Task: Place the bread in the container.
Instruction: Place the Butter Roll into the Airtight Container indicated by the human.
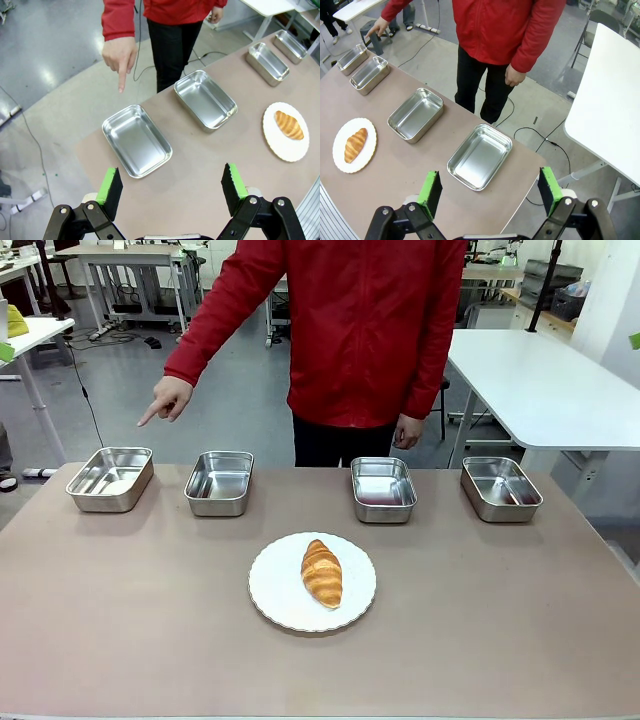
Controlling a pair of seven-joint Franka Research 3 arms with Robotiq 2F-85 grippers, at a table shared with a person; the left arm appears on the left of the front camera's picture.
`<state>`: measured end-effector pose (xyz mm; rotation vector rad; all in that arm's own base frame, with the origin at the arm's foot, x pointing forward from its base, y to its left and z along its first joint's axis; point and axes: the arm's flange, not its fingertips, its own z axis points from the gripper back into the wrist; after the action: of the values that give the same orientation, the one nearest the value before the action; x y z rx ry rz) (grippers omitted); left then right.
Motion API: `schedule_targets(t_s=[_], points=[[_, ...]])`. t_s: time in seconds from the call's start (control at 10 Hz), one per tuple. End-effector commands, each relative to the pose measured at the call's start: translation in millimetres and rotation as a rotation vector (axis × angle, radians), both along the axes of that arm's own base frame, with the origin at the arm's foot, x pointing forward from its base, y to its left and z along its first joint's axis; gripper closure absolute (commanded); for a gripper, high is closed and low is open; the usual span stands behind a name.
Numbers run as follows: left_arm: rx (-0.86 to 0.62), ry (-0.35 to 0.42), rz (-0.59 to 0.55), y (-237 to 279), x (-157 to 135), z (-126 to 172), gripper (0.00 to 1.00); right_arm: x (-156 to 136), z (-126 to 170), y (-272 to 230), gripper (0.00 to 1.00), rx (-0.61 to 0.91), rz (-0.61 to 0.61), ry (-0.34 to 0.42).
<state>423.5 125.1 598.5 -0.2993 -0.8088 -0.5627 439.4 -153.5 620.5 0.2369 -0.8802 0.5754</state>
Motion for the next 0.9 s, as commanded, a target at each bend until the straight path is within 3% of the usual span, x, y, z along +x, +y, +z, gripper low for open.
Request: schedule_targets(t_s=[0.0, 0.1, 0.2, 0.4, 0.6, 0.8], points=[[-0.004, -0.005, 0.005, 0, 0, 1, 0.0, 0, 0, 0, 0.0, -0.001, -0.001, -0.001], [0.0, 0.0, 0.0, 0, 0, 0, 0.0, 0, 0, 0, 0.0, -0.001, -0.001, -0.001], [0.011, 0.089, 0.025, -25, -2, 2, 0.0, 0, 0, 0, 0.0, -0.001, -0.001, -0.001], [0.057, 0.193, 0.064, -83, -5, 2, 0.0, 0, 0, 0, 0.0, -0.001, -0.001, -0.001], [0.088, 0.325, 0.074, -158, -9, 5, 0.0, 0, 0, 0, 0.0, -0.001, -0.001, -0.001], [0.13, 0.409, 0.044, -236, -21, -1, 0.0, 0, 0, 0, 0.0, -0.001, -0.001, -0.001]])
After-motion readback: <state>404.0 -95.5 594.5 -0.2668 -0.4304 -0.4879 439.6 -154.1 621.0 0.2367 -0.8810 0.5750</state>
